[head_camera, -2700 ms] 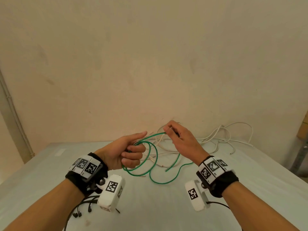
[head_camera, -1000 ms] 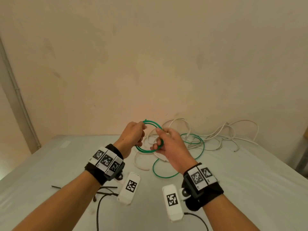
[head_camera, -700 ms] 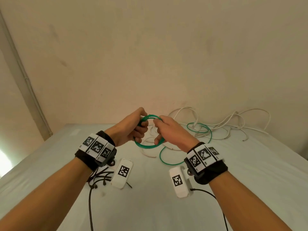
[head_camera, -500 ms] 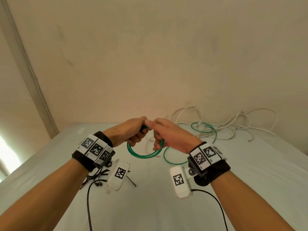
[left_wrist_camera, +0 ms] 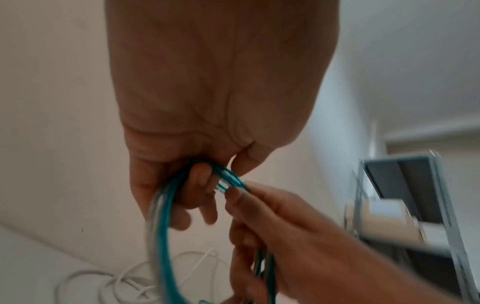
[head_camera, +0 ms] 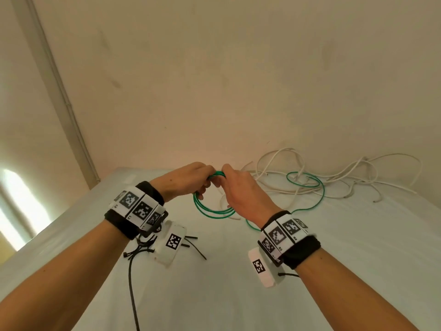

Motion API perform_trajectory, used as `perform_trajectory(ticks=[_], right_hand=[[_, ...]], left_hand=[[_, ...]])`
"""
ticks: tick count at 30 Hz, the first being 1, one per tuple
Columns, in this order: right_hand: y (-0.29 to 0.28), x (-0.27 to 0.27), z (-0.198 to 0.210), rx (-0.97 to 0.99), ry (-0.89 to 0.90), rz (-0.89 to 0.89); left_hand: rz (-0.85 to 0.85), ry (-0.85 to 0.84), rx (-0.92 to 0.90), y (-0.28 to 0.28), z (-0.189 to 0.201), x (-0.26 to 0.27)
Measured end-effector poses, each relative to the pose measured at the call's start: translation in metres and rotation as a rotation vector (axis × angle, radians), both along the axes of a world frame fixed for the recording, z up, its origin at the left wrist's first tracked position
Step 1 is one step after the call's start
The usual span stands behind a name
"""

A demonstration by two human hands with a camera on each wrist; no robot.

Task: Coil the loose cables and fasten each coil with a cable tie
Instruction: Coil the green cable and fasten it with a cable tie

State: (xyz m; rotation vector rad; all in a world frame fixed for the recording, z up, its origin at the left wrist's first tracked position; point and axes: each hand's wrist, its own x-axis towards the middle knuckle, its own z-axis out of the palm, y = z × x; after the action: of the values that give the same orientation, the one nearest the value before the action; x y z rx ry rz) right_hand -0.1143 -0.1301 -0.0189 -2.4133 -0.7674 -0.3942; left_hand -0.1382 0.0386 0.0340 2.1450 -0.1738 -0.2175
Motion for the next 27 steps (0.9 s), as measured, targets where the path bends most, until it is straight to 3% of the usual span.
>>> perform_trajectory(ticks=[2, 4, 9, 13, 15, 16, 19, 21, 23, 27], right_hand=[[0.004, 0.005, -0.005, 0.107, 0.058, -0.018], [0.009, 0.007, -0.007, 0.174, 0.15, -0.003], [0.029, 0.0, -0.011, 0.069, 0.265, 0.09], [0.047, 0.0, -0.011, 0.276, 0.761, 0.197], [0.053, 0.003, -0.019, 0.353, 0.862, 0.166], [0.056, 0.005, -0.025, 0.281, 0.823, 0.122], [0.064, 0.007, -0.049, -0.272, 0.604, 0.059], [0.073, 0.003, -0.062, -0.505, 0.557, 0.059], [0.079, 0.001, -0.07, -0.568, 0.522, 0.047], [0.076, 0.004, -0.071, -0.478, 0.538, 0.061]], left_hand=[[0.051, -0.119, 0.1, 0.003, -0.007, -0.002], [0.077, -0.17, 0.088, 0.009, -0.015, -0.003], [0.192, -0.146, 0.034, 0.03, -0.032, -0.001], [0.328, -0.07, 0.047, 0.06, -0.042, 0.001], [0.369, -0.04, 0.005, 0.078, -0.045, -0.002], [0.385, -0.019, -0.014, 0.085, -0.046, -0.005], [0.422, 0.04, -0.053, 0.099, -0.051, -0.011], [0.442, 0.061, -0.056, 0.103, -0.055, -0.014], [0.469, 0.06, -0.035, 0.104, -0.056, -0.014], [0.503, 0.026, -0.002, 0.1, -0.055, -0.012]])
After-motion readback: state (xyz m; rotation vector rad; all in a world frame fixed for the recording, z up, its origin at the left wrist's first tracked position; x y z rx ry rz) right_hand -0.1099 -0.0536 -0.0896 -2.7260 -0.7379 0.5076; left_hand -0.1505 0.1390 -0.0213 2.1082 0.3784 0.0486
